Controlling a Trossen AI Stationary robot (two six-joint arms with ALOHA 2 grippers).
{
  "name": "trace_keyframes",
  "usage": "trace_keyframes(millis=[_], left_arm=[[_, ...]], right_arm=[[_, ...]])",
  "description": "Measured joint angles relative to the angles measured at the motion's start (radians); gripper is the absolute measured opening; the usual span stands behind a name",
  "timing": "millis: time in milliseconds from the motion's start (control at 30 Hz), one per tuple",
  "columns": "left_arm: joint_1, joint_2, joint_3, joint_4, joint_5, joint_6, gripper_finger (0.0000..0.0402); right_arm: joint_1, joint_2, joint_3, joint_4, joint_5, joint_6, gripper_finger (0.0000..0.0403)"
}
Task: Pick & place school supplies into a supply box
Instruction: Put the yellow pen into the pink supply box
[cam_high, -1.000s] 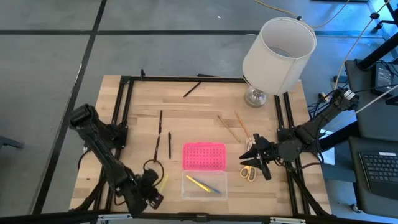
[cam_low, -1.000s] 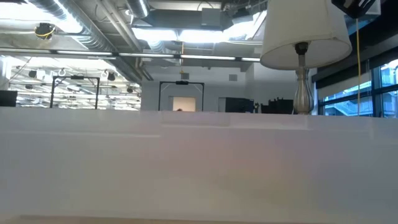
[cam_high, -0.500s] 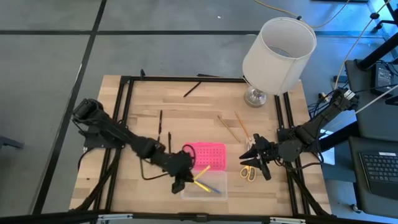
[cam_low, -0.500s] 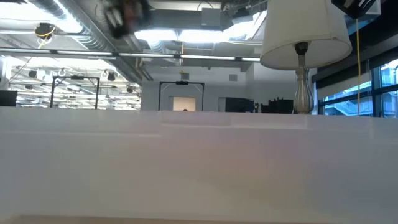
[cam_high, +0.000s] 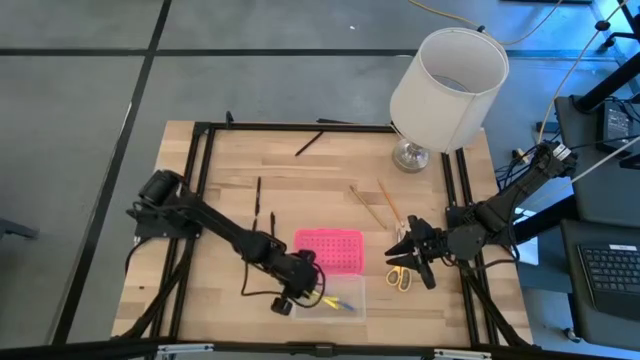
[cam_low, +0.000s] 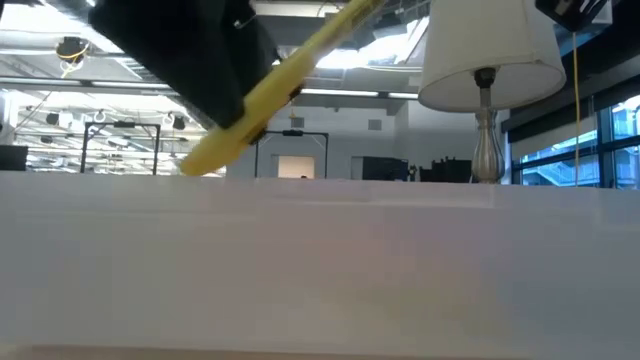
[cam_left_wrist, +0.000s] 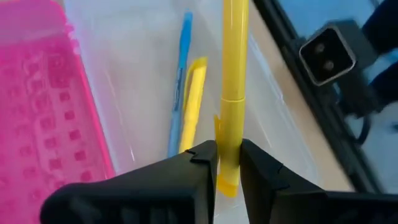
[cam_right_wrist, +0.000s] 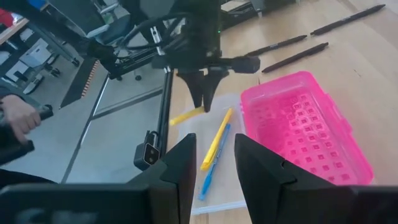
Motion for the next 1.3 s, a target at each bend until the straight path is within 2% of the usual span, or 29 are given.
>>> trace_keyframes(millis=[233,400,633,833,1300], left_arm=[[0.011,0.089,0.12,-0.157,-0.018,0.196,0.0038],[0.016,0.142,0.162,-0.233,0.027,0.198,0.004],[0.016,0.179,0.166,-0.236,0.049,0.208,0.004],[0.016,0.183,0.166,-0.237,-0.02,0.176,0.0047],[0.008,0.183,0.165,-0.239,-0.021,0.195,0.0077]], right_arm=[[0.0,0.0,0.0,0.0,0.034,0.019,0.0115],[0.0,0.0,0.0,0.001,0.034,0.041,0.0115],[0.0,0.0,0.0,0.0,0.034,0.041,0.0115],[0.0,0.0,0.0,0.0,0.034,0.04,0.0115],[0.0,0.0,0.0,0.0,0.033,0.037,0.0115]])
